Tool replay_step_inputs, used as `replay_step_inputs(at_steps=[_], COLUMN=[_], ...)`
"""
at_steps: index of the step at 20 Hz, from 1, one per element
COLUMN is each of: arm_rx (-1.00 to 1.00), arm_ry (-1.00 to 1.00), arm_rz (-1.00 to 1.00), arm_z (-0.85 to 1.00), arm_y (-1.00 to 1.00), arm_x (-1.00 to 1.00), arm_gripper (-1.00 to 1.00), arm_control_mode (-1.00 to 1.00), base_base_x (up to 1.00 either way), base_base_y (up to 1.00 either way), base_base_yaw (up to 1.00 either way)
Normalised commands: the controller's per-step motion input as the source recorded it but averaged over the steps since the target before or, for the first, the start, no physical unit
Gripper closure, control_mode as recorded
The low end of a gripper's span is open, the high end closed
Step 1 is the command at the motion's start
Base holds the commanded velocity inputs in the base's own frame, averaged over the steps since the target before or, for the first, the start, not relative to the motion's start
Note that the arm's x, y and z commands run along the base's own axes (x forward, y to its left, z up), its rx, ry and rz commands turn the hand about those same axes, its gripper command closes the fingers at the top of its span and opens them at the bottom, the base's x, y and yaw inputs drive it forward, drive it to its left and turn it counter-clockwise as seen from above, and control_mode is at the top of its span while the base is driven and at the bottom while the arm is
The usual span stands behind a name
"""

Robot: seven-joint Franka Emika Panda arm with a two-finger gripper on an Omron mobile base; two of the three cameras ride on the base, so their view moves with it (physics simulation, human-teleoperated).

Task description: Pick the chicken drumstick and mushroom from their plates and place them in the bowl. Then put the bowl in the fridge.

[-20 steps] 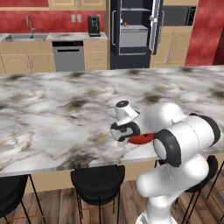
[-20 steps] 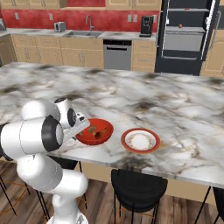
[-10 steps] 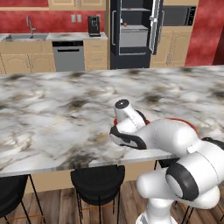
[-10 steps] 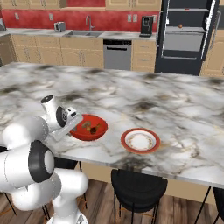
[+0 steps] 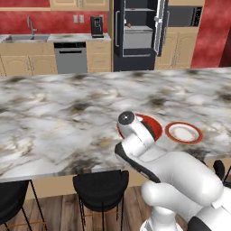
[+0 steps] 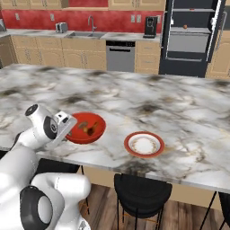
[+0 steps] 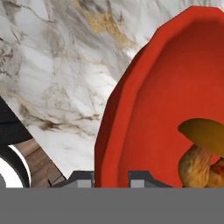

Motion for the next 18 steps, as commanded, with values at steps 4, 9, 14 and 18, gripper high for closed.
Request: replay_step_inputs(at_steps=[4, 9, 14, 18], arm_rx=[-0.07, -0.1, -0.03, 0.0], arm_ry=[-0.06, 0.0, 0.0, 0.0], arm_rz=[-0.05, -0.15, -0.16, -0.01], arm_z=[0.42, 0.34, 0.25, 0.17], arm_y=[0.13, 0.19, 0.19, 0.18], arm_x=[-0.28, -0.25, -0.31, -0.37], arm_gripper=[1.0, 1.0, 1.0, 1.0], arm_control_mode=[-1.0, -1.0, -1.0, -1.0], base_base_x=[0.0, 0.0, 0.0, 0.0], base_base_y=[0.0, 0.0, 0.0, 0.0], base_base_yaw=[0.0, 0.0, 0.0, 0.0])
